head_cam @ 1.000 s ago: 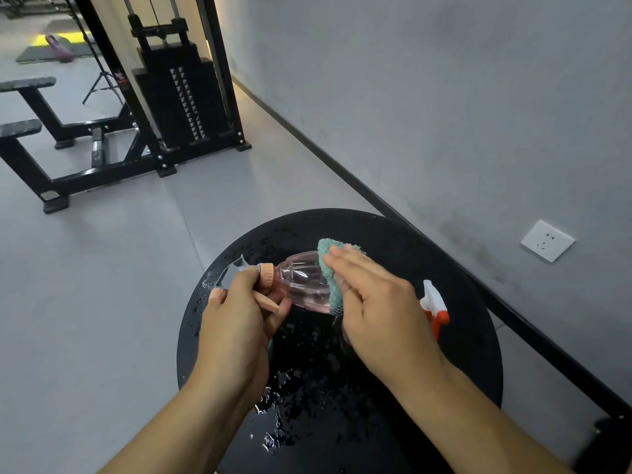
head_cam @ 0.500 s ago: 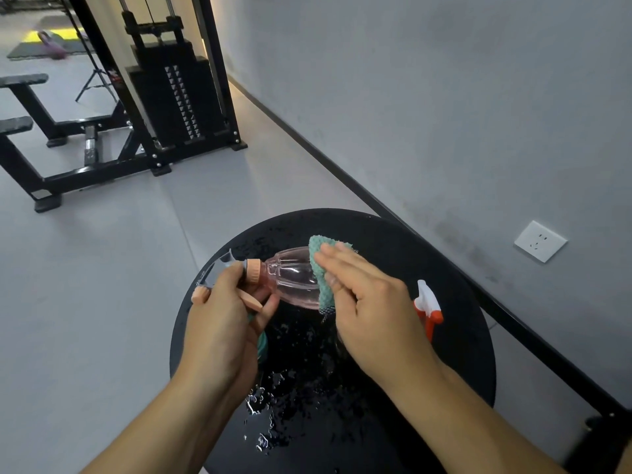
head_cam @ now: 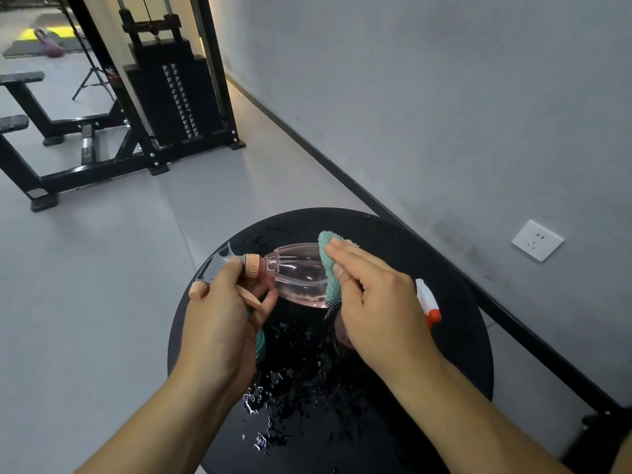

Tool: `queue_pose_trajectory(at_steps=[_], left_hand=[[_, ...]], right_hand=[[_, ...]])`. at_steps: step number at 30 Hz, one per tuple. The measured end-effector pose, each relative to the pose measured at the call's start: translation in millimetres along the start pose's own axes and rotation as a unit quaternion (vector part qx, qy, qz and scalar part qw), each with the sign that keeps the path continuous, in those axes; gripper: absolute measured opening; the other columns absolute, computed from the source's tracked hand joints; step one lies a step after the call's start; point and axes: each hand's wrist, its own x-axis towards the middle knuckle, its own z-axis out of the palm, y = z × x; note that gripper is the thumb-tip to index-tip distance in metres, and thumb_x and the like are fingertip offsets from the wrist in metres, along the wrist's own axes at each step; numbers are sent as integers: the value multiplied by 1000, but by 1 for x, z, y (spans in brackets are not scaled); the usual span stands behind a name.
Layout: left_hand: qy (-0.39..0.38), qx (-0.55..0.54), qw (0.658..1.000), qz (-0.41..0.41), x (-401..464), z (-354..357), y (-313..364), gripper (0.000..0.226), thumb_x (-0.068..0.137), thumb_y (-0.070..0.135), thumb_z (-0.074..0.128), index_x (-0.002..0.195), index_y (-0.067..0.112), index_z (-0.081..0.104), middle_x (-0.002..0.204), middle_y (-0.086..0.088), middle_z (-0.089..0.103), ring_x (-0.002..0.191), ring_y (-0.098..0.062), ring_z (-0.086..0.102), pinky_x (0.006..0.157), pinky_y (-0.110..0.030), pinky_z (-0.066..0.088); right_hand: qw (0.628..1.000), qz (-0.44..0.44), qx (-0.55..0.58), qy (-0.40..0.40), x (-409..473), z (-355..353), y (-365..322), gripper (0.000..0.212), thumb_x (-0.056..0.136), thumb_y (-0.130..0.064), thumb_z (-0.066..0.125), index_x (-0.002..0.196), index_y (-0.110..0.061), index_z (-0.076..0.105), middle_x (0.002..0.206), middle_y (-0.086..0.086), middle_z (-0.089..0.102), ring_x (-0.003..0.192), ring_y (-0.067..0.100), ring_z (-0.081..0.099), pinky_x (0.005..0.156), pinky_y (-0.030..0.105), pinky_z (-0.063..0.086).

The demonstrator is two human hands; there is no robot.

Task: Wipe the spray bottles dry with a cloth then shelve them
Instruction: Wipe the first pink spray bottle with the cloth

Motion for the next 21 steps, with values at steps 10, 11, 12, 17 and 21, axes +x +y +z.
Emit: queue_pose_trajectory(at_steps=[10,11,12,17,21], left_hand=[[4,7,1000,2,2,-1,3,12,107,20,58,108,9,62,89,-7,76,94,-17,79,92,-39,64],[4,13,1000,-3,0,0,2,12,107,19,58,104,9,64,88,-6,77,93,-16,79,93,-39,63],[6,20,1000,-7,-2,1,0,14,107,19,58,98,10,64,85,-6,77,91,-16,79,94,-39,62],[10,21,1000,-12,-4,2,3,22,106,16,60,84,14,62,82,-6,75,90,-17,78,96,-42,61],[9,35,999,-12,-1,0,-1,30,105,18,61,75,13,59,81,-3,74,92,-16,78,96,-41,61]], right_hand=[[1000,-3,-5,-7,5,3,-1,39,104,-12,50,140,-24,58,145,-13,54,136,-7,39,114,18,34],[999,-12,-15,-26,4,5,-3,41,104,-11,49,141,-25,56,147,-13,52,138,-7,36,116,19,32],[998,-24,-27,-47,2,8,-5,42,103,-11,48,142,-26,55,148,-14,50,140,-8,33,117,20,30],[997,-33,-44,-52,5,9,-4,45,103,-9,49,143,-27,54,149,-14,49,141,-8,32,118,20,29],[997,-31,-49,-58,4,13,-7,46,102,-9,49,144,-26,53,150,-14,47,142,-6,30,119,20,27]])
